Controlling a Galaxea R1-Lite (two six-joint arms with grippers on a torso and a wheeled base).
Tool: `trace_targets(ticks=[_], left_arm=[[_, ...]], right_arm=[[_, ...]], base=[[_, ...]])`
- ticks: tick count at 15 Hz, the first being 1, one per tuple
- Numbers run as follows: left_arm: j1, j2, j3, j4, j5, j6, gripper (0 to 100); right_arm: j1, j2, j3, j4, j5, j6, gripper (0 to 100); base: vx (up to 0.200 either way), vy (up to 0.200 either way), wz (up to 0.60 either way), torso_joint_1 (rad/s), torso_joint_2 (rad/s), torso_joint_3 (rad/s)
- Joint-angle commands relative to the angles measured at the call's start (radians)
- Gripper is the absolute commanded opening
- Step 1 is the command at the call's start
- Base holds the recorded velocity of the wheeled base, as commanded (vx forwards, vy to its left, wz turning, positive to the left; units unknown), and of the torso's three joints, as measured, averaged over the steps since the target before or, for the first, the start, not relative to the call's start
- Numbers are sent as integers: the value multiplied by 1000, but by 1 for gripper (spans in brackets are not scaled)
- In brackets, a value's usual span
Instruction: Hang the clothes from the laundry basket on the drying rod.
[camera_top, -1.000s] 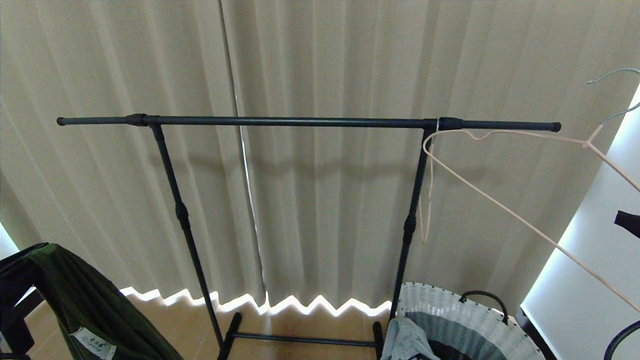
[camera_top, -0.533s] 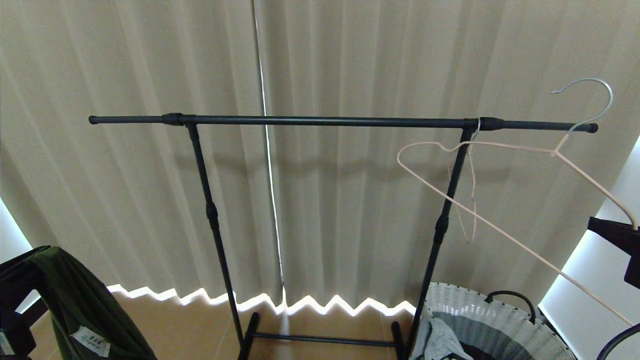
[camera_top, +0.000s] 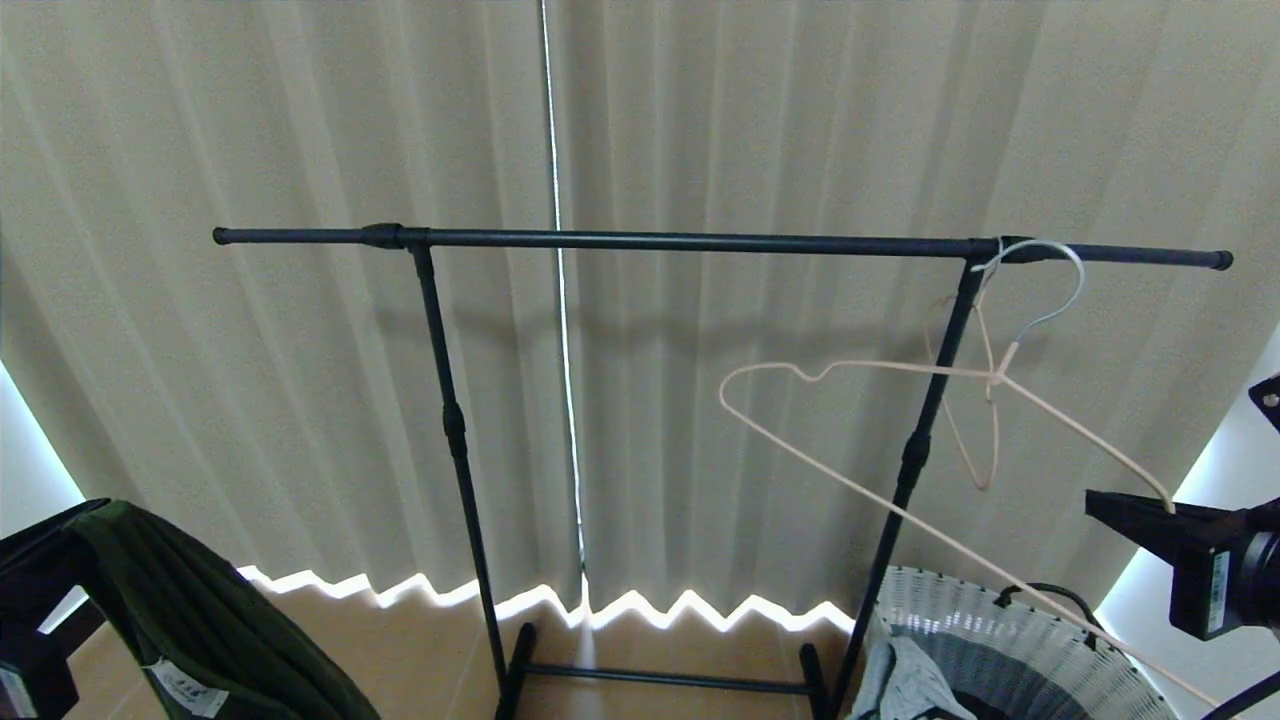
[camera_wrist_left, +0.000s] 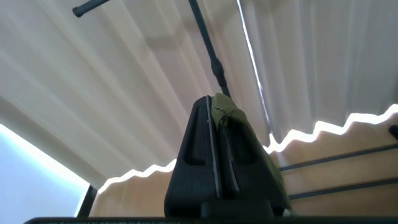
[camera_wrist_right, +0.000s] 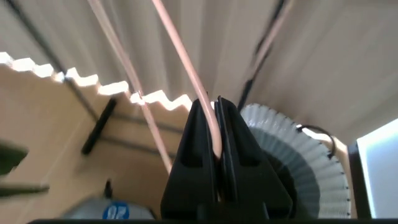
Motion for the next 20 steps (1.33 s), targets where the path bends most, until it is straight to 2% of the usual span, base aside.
trace_targets(ticks=[1, 4, 8, 11, 12, 15, 17, 20], left_arm=[[0, 27, -8, -1, 0, 17, 0], [3, 105, -48, -1, 6, 57, 0], [1, 278, -161, 5, 16, 40, 0], [-29, 424, -252, 21, 28, -70, 0], [-54, 470, -293, 27, 46, -124, 0], [-147, 534, -381, 30, 105, -198, 0], [-183, 571, -419, 28, 121, -225, 0], [-255, 655, -525, 28, 217, -314, 0]], right_arm=[[36, 14, 16, -1, -1, 0, 0], [71, 69, 5, -13, -1, 0, 0], [131, 167, -33, -23, 5, 26, 0], [215, 244, -58, -89, -9, 123, 0], [228, 276, -67, -128, -35, 126, 0], [281, 342, -92, -190, -78, 139, 0], [321, 363, -110, -210, -87, 184, 0], [366, 394, -144, -211, -90, 228, 0]], base=[[0, 0, 0, 0, 0, 0], [0, 0, 0, 0, 0, 0], [0, 0, 0, 0, 0, 0], [0, 0, 0, 0, 0, 0], [0, 0, 0, 0, 0, 0], [0, 0, 0, 0, 0, 0], [0, 0, 0, 0, 0, 0], [0, 0, 0, 0, 0, 0]])
